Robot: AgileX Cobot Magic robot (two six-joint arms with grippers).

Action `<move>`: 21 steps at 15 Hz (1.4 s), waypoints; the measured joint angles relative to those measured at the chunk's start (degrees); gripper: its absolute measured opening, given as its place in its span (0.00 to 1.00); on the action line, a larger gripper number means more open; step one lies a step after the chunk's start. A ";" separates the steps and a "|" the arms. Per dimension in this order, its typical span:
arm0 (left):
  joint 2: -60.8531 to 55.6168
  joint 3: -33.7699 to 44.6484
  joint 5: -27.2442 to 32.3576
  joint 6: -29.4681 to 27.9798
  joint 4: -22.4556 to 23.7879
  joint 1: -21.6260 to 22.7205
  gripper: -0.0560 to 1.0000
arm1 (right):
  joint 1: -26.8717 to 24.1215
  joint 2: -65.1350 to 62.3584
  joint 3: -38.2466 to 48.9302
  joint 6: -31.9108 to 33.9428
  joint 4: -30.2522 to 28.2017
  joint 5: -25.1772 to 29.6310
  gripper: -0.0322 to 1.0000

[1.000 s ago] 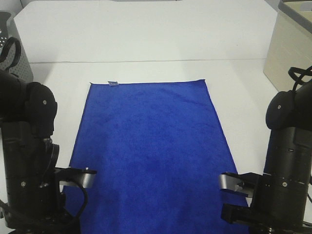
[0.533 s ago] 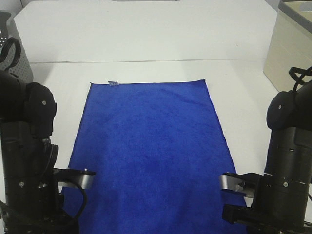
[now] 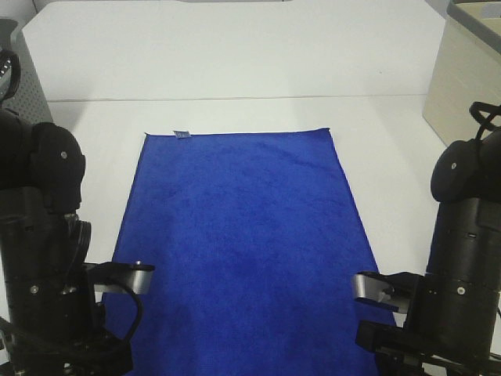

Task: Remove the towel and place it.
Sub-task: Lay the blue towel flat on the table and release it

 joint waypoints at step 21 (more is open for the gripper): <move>1.55 -38.50 -4.58 -10.66 11.75 21.03 0.62 | -17.42 1.83 -59.87 3.78 -6.70 0.92 0.62</move>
